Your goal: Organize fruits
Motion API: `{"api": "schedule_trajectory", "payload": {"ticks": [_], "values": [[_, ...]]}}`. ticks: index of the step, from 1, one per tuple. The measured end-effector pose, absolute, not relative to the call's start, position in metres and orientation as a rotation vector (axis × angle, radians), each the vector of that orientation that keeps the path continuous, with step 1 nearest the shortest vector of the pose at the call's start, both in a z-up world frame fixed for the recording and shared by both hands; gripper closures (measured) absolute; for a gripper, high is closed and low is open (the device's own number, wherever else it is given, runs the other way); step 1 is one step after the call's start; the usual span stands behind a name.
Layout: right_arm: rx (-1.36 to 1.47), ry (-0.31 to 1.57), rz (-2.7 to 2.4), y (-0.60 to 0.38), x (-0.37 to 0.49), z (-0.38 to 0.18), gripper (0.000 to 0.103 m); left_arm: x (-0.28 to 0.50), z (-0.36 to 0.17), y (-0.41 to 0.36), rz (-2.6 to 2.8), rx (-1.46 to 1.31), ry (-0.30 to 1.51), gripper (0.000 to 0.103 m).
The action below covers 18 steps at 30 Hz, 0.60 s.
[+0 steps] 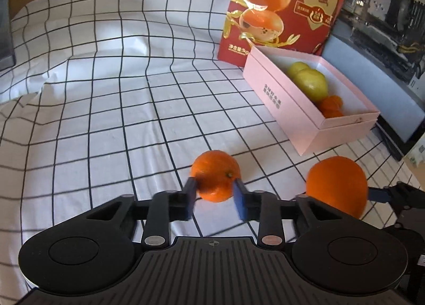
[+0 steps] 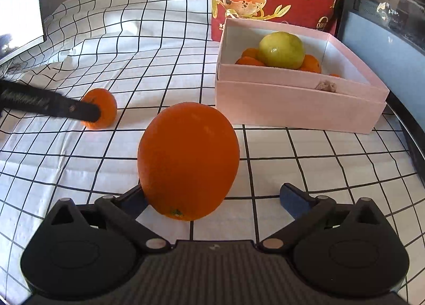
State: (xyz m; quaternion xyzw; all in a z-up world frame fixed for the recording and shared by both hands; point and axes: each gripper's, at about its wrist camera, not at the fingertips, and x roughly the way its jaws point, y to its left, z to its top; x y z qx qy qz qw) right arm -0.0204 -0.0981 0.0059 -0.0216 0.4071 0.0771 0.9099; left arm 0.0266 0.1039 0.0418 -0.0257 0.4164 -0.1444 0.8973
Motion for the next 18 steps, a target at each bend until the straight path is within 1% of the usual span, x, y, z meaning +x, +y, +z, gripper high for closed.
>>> {"api": "schedule_trajectory", "payload": {"ticks": [4, 5, 7, 8, 9, 11, 13, 15, 18], "values": [[-0.050, 0.847, 0.167, -0.098, -0.020, 0.007, 0.000, 0.031, 0.040, 0.107, -0.298, -0.086, 0.858, 0.071], [-0.051, 0.844, 0.168, -0.098, -0.021, 0.006, 0.000, 0.033, 0.042, 0.108, -0.301, -0.087, 0.854, 0.069], [-0.051, 0.836, 0.166, -0.098, -0.022, 0.006, 0.000, 0.037, 0.041, 0.106, -0.305, -0.087, 0.860, 0.060], [-0.050, 0.834, 0.163, -0.097, -0.023, 0.006, 0.000, 0.038, 0.041, 0.104, -0.304, -0.084, 0.868, 0.058], [-0.049, 0.834, 0.161, -0.097, -0.024, 0.005, 0.000, 0.039, 0.041, 0.101, -0.306, -0.075, 0.874, 0.058], [-0.050, 0.841, 0.161, -0.098, -0.024, 0.006, 0.000, 0.037, 0.041, 0.094, -0.322, -0.040, 0.880, 0.061], [-0.058, 0.864, 0.175, -0.098, -0.023, 0.007, 0.000, 0.035, 0.039, 0.089, -0.332, -0.003, 0.890, 0.060], [-0.056, 0.895, 0.189, -0.101, -0.020, 0.011, 0.007, 0.033, 0.037, 0.086, -0.335, 0.023, 0.893, 0.060], [-0.029, 0.902, 0.196, -0.108, -0.019, 0.018, 0.008, 0.034, 0.035, 0.087, -0.321, 0.027, 0.901, 0.060]]}}
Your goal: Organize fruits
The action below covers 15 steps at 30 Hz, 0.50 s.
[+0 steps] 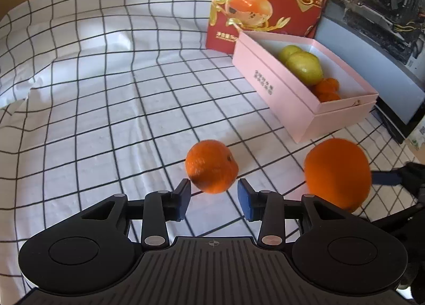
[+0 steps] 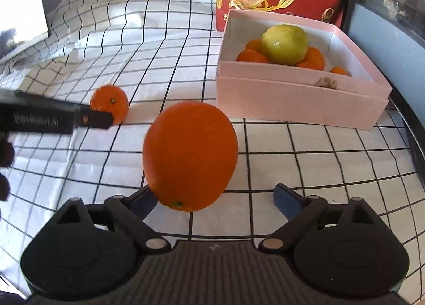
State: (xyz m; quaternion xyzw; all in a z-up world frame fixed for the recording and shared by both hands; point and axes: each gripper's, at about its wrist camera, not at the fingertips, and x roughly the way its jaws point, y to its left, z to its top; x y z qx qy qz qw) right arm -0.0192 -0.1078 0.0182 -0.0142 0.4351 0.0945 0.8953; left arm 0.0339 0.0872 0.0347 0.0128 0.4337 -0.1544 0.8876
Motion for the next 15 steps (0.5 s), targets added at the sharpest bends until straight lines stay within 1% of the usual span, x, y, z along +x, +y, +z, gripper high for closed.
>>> {"api": "schedule_trajectory", "payload": {"ticks": [6, 15], "values": [[-0.042, 0.836, 0.156, -0.110, -0.032, 0.033, 0.008, 0.043, 0.032, 0.091, -0.270, 0.002, 0.902, 0.059], [-0.073, 0.845, 0.174, -0.105, -0.041, 0.031, 0.009, 0.067, 0.035, 0.087, -0.262, -0.019, 0.884, 0.057]]}}
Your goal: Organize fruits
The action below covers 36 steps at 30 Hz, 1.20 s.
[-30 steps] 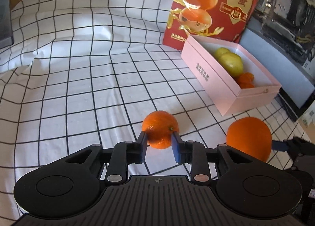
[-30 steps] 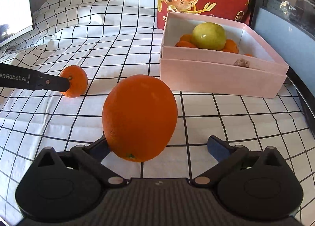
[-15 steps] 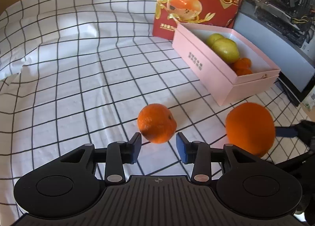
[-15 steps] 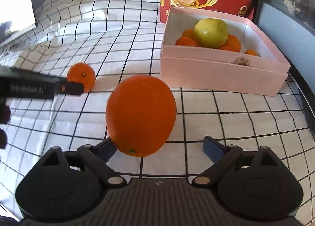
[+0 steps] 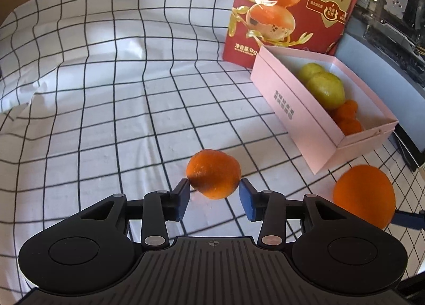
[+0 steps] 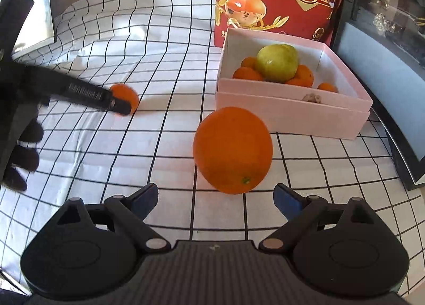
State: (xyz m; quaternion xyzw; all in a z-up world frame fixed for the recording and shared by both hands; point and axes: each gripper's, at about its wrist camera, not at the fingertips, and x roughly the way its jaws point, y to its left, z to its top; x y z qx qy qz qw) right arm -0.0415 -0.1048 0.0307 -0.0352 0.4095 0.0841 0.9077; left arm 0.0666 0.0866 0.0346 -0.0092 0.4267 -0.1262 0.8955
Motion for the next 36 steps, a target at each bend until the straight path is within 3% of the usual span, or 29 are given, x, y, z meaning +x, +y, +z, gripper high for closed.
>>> {"api": "schedule_trajectory", "payload": {"ticks": [9, 20, 29, 36], "values": [[-0.061, 0.841, 0.125, -0.116, -0.045, 0.032, 0.009, 0.042, 0.052, 0.094, -0.263, 0.000, 0.709, 0.059], [-0.046, 0.850, 0.119, -0.116, -0.048, 0.030, 0.009, 0.046, 0.037, 0.075, -0.324, 0.177, 0.724, 0.053], [-0.043, 0.843, 0.106, -0.121, -0.050, 0.032, 0.009, 0.047, 0.040, 0.099, -0.274, 0.044, 0.746, 0.056], [-0.036, 0.855, 0.109, -0.119, -0.049, 0.030, 0.008, 0.049, 0.030, 0.094, -0.269, 0.071, 0.789, 0.050]]}}
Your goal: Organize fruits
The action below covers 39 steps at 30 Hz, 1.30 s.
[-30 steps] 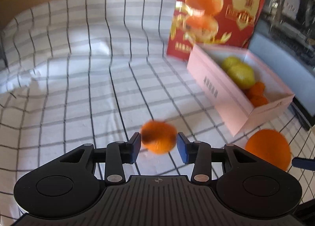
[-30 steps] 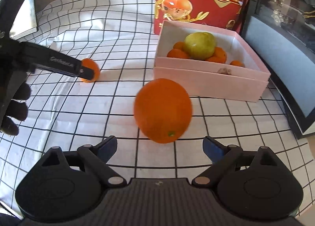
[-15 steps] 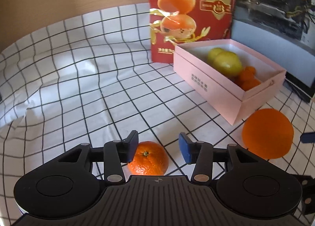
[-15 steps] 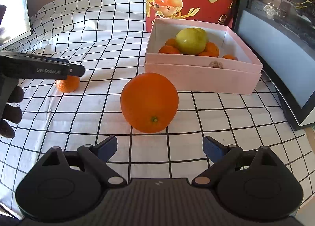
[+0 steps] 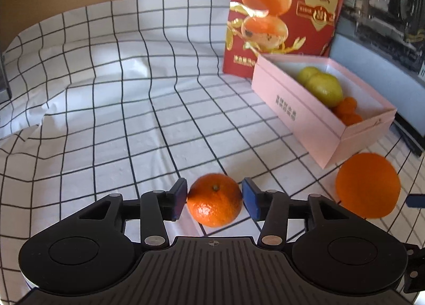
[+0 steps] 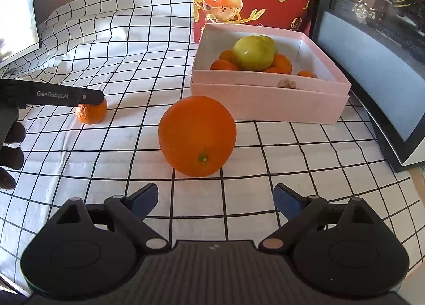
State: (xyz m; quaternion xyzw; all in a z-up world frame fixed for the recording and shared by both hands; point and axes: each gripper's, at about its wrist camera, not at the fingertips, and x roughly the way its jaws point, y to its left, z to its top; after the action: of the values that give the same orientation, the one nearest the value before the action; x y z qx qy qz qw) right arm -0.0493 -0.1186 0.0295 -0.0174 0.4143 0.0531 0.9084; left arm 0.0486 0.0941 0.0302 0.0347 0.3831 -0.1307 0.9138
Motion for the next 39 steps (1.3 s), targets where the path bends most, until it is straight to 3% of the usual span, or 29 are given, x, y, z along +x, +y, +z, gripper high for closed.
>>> {"api": "schedule_trajectory", "payload": {"ticks": [13, 26, 31, 39], "values": [[-0.008, 0.843, 0.144, -0.120, -0.048, 0.035, 0.009, 0.058, 0.017, 0.097, -0.262, 0.013, 0.830, 0.050], [0.004, 0.817, 0.190, -0.112, 0.010, 0.030, 0.009, -0.004, 0.024, 0.066, -0.446, -0.083, 0.946, 0.050], [-0.040, 0.853, 0.234, -0.107, 0.020, 0.022, 0.030, -0.015, 0.024, 0.051, -0.477, -0.065, 0.969, 0.050], [-0.045, 0.866, 0.287, -0.128, 0.002, 0.026, 0.032, -0.021, 0.022, 0.024, -0.514, -0.046, 0.993, 0.050]]}}
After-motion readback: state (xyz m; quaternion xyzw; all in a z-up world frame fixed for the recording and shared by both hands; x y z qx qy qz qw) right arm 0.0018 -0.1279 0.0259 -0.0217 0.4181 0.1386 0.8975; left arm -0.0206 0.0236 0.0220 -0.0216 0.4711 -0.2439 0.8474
